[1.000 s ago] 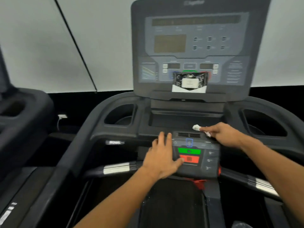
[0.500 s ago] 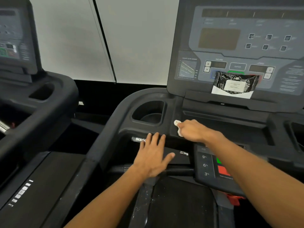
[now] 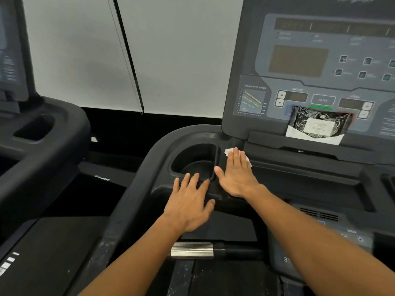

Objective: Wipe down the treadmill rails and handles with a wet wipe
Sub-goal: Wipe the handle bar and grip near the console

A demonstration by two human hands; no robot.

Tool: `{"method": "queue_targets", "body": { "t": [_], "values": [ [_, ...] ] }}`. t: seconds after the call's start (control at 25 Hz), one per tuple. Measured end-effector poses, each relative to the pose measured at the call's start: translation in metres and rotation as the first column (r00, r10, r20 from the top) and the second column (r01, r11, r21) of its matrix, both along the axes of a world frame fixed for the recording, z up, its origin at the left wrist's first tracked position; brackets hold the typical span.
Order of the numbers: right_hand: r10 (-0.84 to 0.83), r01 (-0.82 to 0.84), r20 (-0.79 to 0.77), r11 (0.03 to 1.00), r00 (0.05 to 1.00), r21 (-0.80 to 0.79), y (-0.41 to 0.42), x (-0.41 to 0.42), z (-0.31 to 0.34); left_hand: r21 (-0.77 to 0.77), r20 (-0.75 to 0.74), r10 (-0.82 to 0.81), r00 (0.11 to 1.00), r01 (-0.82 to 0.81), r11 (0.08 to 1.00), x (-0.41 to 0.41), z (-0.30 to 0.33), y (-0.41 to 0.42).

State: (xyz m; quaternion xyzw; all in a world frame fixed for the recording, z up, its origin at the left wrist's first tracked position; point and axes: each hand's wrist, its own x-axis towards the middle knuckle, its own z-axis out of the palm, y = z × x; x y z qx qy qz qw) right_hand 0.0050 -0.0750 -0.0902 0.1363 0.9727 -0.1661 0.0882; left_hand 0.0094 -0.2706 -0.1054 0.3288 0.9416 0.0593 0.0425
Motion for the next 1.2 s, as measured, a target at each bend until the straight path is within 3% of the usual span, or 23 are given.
{"method": "queue_targets", "body": {
  "t": [0.16,0.32,0.44,0.64,0.8,1.08,1.2],
  "values": [
    [0.168,-0.167,0.006,0.978,0.986,0.121,-0.002,0.022,-0.014,0.009,0.029,-0.003,1.000,0.003,1.000,-0.008,0.003,-0.014],
    [0.114,-0.123,0.084,0.986,0.990,0.112,-0.022,0.007,0.007,-0.006,0.077,0.003,0.997,-0.003,1.000,-0.005,0.010,-0.009],
    [0.218,-0.209,-0.032,0.961,0.975,0.178,-0.038,0.039,-0.003,-0.038,0.082,-0.003,0.997,0.006,0.999,0.003,0.011,-0.009],
    [0.489,-0.444,-0.175,0.863,0.855,0.240,-0.039,0.087,-0.026,-0.091,0.080,-0.008,0.997,0.015,0.996,-0.013,0.020,-0.036],
    [0.441,-0.382,-0.189,0.881,0.878,0.279,-0.047,0.063,-0.022,-0.178,0.100,0.031,0.994,-0.013,0.984,-0.023,0.027,-0.068],
    [0.558,-0.475,-0.170,0.802,0.812,0.362,-0.077,0.059,-0.025,-0.144,0.061,0.045,0.997,-0.036,0.989,-0.004,0.010,-0.069],
    [0.494,-0.439,-0.126,0.844,0.860,0.309,-0.064,0.067,-0.011,-0.110,0.064,0.027,0.998,-0.019,0.994,-0.002,0.015,-0.060]
  ]
}}
